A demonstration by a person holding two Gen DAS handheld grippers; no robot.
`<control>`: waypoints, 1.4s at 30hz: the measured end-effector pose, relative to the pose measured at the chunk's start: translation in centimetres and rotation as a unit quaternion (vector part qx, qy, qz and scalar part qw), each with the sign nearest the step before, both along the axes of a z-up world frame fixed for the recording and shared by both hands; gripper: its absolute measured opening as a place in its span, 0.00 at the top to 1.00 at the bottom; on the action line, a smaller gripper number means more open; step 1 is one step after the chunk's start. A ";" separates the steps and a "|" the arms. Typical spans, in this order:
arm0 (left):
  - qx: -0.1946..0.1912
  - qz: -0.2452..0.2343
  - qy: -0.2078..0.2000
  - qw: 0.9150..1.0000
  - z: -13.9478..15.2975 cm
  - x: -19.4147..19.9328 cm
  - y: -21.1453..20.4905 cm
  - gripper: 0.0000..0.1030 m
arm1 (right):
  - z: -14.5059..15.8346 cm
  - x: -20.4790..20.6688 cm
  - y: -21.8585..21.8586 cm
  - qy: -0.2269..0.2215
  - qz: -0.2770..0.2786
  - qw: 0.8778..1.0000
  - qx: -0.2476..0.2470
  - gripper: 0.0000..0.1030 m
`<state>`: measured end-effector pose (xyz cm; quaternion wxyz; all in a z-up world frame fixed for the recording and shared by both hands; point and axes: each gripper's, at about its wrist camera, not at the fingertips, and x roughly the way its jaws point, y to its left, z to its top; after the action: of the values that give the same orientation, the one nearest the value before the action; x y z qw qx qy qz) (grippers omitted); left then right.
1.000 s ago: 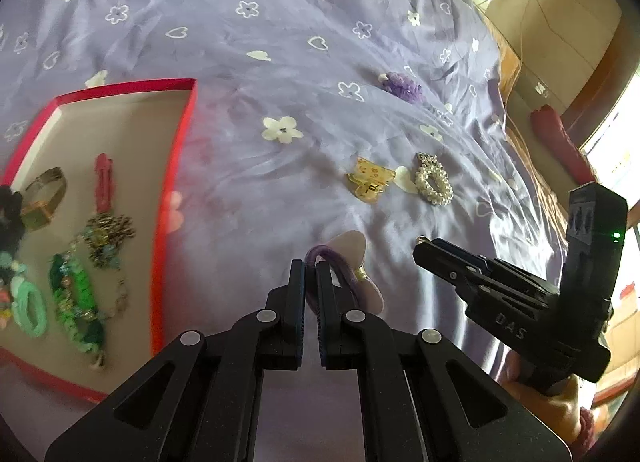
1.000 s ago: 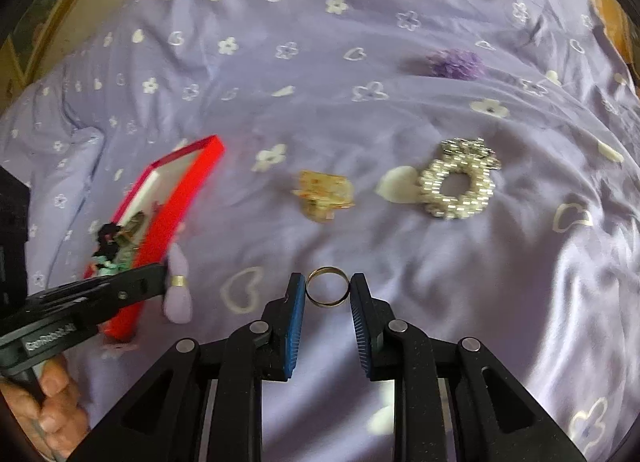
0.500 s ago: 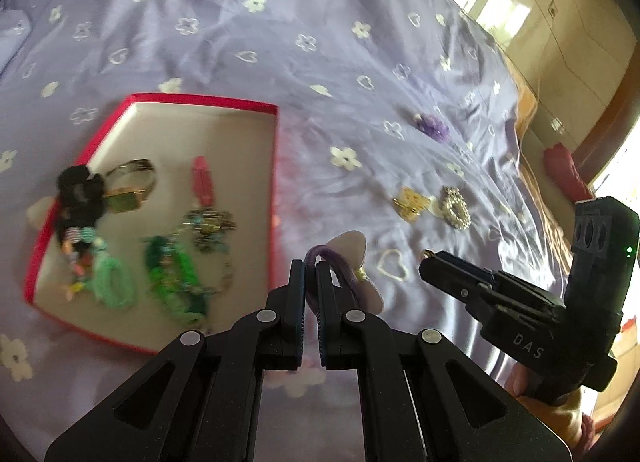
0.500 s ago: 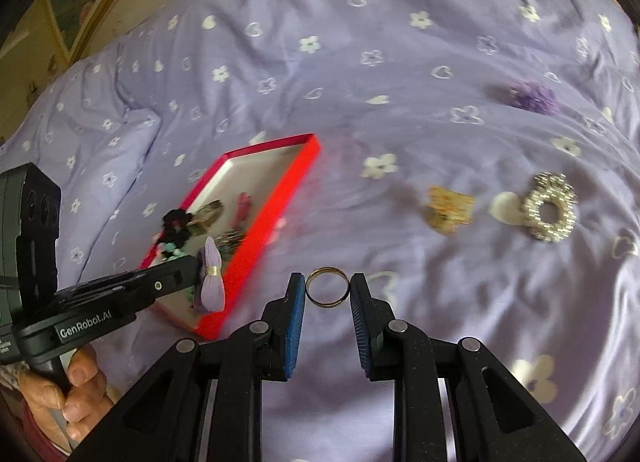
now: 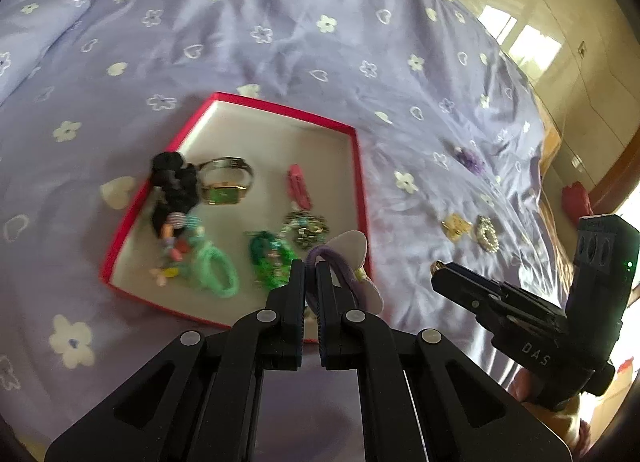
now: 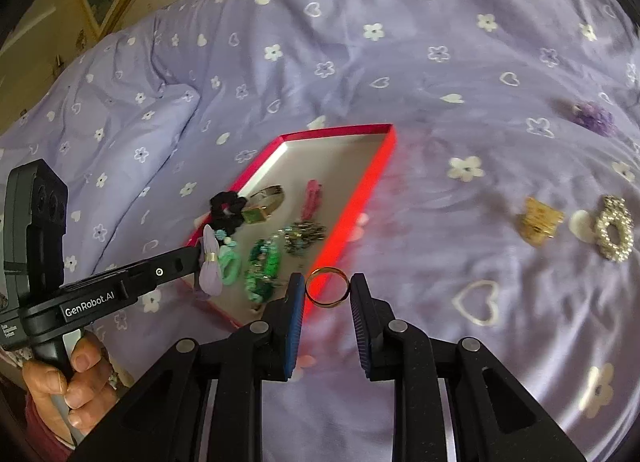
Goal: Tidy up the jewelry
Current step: 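Carry the purple hair tie and gold ring over the box lid with both tools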
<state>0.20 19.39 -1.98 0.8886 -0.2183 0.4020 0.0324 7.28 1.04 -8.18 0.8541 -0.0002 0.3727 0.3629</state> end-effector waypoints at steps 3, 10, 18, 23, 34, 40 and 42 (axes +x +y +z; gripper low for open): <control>-0.002 0.014 0.001 1.000 -0.1 -0.7 1.3 0.96 | 0.0 -0.2 1.1 0.001 0.009 1.000 0.000 0.77; -0.009 0.038 0.002 0.999 -0.6 -1.9 3.7 0.96 | -0.2 -0.5 2.9 0.003 0.025 1.000 -0.003 0.77; -0.012 0.050 0.004 0.999 -1.1 -2.5 4.9 0.96 | -0.3 -0.8 4.0 0.004 0.033 0.999 -0.007 0.77; -0.014 0.056 0.007 0.998 -1.5 -2.6 5.5 0.96 | -0.5 -0.6 4.7 0.007 0.037 0.999 -0.008 0.77; -0.011 0.067 0.021 0.997 -2.9 -2.2 7.2 0.96 | -1.4 -0.6 7.6 0.014 0.059 0.998 -0.024 0.77; -0.012 0.070 0.026 0.997 -3.5 -2.0 7.9 0.96 | -2.0 0.0 8.8 0.020 0.064 0.997 -0.031 0.77; -0.011 0.070 0.028 0.997 -3.6 -1.8 8.0 0.96 | -2.2 0.3 9.1 0.022 0.064 0.997 -0.033 0.77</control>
<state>-1.58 27.37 -5.61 0.8701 -0.2551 0.4106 0.0960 7.59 10.09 -10.43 0.8205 -0.0441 0.4019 0.4040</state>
